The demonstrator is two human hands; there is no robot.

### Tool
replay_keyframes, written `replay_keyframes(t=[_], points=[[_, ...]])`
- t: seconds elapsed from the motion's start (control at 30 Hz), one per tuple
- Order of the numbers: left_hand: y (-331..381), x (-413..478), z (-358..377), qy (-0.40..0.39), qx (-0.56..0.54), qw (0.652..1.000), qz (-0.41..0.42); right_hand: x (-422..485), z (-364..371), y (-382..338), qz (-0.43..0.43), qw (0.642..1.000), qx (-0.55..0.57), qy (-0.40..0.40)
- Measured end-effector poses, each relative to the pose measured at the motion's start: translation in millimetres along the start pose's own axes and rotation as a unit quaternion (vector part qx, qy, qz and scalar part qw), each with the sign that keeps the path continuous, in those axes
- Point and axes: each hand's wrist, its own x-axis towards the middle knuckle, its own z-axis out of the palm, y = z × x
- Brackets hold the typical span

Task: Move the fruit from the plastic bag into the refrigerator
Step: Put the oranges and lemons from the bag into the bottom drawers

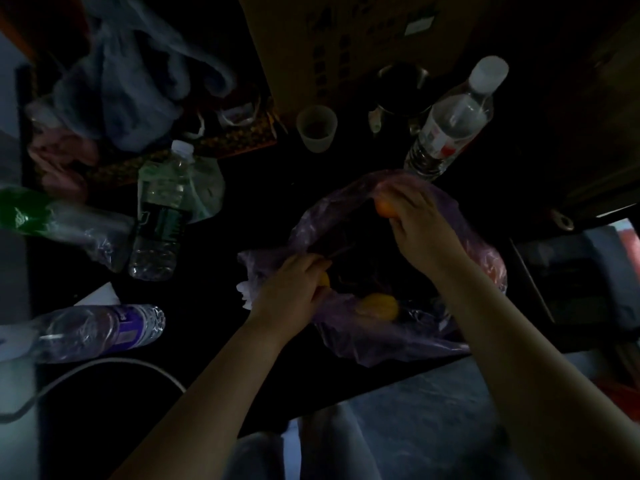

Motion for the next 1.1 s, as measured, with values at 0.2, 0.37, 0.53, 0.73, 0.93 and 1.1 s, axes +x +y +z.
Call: replay_keyframes(t=[0.2, 0.37, 0.53, 0.73, 0.93, 1.1], points=[[-7, -1, 7, -0.007, 0.002, 1.000, -0.005, 11, -1, 2, 0.031, 0.999, -0.023, 0.011], [-15, -2, 12, -0.027, 0.003, 1.000, 0.001, 17, 2, 3, 0.039, 0.998, -0.054, 0.009], [-14, -3, 15, -0.026, -0.018, 1.000, 0.000, 17, -6, 2, 0.045, 0.997, -0.062, 0.003], [-5, 2, 20, -0.042, -0.059, 0.997, -0.017, 1, -15, 3, 0.052, 0.996, -0.049, -0.047], [-1, 5, 22, -0.046, -0.071, 0.996, 0.004, -19, -14, 3, 0.060, 0.995, -0.026, -0.071], [-1, 1, 20, -0.032, -0.058, 0.998, 0.016, -30, -17, -1, 0.063, 0.996, -0.010, -0.059]])
